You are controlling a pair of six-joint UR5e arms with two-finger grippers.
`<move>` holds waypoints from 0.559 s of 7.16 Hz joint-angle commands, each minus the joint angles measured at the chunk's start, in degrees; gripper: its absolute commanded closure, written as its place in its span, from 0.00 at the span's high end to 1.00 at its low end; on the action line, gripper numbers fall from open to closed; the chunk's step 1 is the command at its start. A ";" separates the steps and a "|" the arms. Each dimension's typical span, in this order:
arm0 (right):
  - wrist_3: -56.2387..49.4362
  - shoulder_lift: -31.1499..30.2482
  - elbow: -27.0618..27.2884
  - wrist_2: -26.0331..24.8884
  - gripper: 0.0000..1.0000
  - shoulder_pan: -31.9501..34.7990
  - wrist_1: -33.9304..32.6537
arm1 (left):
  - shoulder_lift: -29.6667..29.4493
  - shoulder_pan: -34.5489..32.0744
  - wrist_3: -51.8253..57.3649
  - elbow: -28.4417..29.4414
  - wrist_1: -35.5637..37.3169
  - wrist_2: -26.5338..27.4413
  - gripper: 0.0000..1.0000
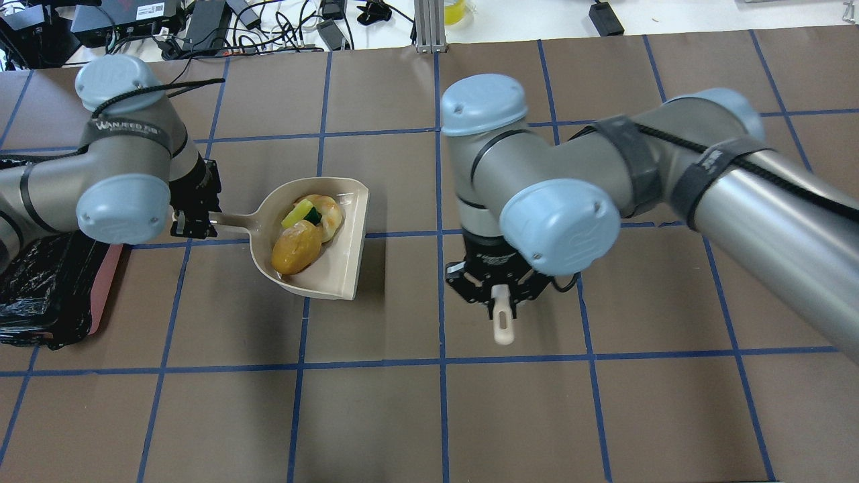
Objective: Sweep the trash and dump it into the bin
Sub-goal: 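Lift the loaded dustpan toward the bin while the right gripper withdraws the brush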
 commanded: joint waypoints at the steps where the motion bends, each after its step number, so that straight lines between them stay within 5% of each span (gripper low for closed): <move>1: -19.47 -0.56 -0.50 -4.94 0.02 -15.32 -2.25 | -0.83 0.77 1.01 8.41 -5.19 -1.09 0.00; 4: -37.98 4.00 -0.24 -7.31 0.02 -32.24 -11.73 | -1.44 13.10 14.05 13.26 -5.10 -9.32 0.00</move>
